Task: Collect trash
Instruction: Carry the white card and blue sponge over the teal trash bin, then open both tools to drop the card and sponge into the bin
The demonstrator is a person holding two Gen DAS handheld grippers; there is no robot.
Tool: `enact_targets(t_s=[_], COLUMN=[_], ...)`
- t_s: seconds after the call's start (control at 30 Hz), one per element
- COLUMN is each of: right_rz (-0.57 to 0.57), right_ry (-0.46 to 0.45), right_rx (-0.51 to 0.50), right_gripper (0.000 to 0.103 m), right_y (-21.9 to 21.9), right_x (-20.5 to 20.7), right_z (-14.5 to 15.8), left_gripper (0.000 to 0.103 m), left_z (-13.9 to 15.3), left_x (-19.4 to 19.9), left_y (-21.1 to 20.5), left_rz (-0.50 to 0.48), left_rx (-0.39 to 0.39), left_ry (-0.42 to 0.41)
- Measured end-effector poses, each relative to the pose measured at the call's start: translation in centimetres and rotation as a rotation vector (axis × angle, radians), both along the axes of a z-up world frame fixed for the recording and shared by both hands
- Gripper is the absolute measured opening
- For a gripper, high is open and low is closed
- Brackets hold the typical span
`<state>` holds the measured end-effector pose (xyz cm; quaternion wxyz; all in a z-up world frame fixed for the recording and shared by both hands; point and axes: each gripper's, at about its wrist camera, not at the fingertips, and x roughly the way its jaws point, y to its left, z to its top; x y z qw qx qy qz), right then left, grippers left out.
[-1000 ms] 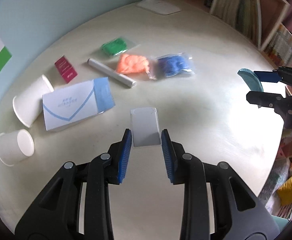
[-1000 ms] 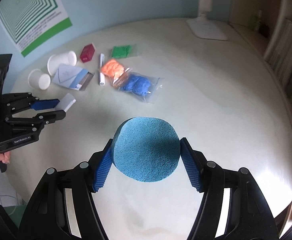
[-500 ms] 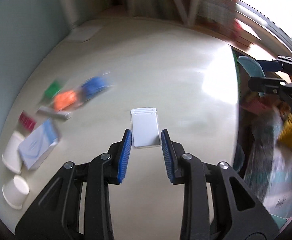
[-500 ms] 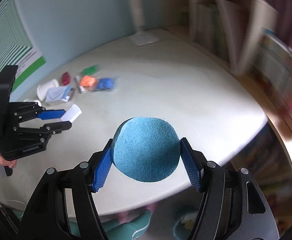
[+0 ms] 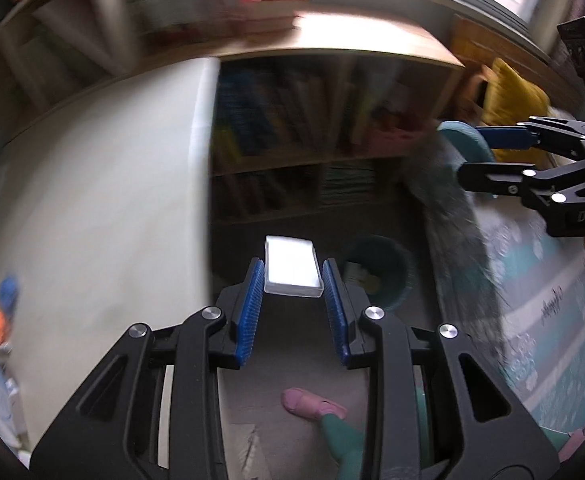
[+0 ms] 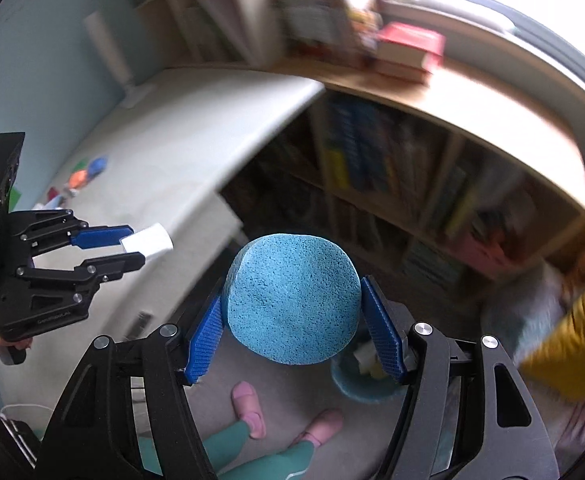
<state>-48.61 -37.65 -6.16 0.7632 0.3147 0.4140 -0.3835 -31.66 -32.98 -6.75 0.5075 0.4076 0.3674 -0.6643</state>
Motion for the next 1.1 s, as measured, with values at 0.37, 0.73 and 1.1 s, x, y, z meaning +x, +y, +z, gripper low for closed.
enact_targets(t_s=[0.37,0.73,1.1], right_rz=[-0.172,-0.35,-0.501], right_ry=[0.016,-0.081,-0.077], right_rx=[0.265,0.53,0.688], right_gripper=[0.066,0.066,0.069], right_y=[-1.9,-4.8,-5.3], right_x=[-14.2,-19.2,-20.8], right_z=[-13.1,-29.7,-41.9], left_gripper=[0.028,0.028,0.037], left_z=[-9.7,-25.0,-36.5], left_x=[-14.4,-21.1,-23.6], left_y=[-4.0,-7.5,-8.0], left_rz=[-0.151,-0.195,-0.242], left_rx=[0.225,0.439,0.582], left_ry=[0.025,-0.003,-0.074])
